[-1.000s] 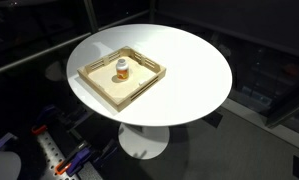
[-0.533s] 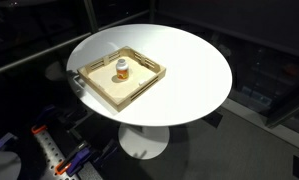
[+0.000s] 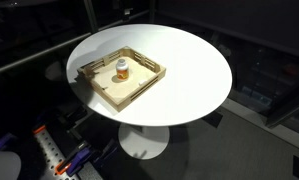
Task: Put the lid on the bottle
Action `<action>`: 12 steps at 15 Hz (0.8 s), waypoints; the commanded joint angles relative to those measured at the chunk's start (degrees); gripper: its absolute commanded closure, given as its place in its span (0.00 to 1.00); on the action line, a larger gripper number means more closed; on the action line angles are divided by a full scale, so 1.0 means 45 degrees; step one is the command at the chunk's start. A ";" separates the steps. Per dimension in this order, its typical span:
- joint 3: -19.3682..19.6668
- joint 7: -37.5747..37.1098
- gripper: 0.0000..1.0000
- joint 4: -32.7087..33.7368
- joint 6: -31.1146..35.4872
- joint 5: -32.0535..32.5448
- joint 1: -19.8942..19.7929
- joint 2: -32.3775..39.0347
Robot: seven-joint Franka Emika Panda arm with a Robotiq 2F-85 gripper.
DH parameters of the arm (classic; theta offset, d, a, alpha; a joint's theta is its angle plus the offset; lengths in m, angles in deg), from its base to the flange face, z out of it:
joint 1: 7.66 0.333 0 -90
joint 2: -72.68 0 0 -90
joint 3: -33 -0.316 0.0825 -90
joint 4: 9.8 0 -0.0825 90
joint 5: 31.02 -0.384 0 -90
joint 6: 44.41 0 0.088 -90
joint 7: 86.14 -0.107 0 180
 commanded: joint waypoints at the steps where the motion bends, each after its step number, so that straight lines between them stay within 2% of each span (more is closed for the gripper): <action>1: 0.0367 0.0414 0.00 -0.0097 0.0726 -0.0448 -0.0259 0.0549; 4: 0.0584 0.0043 0.00 -0.0226 0.1575 0.0069 -0.0401 0.1324; 12: 0.0952 -0.0266 0.00 -0.0390 0.3356 0.0354 -0.0265 0.3218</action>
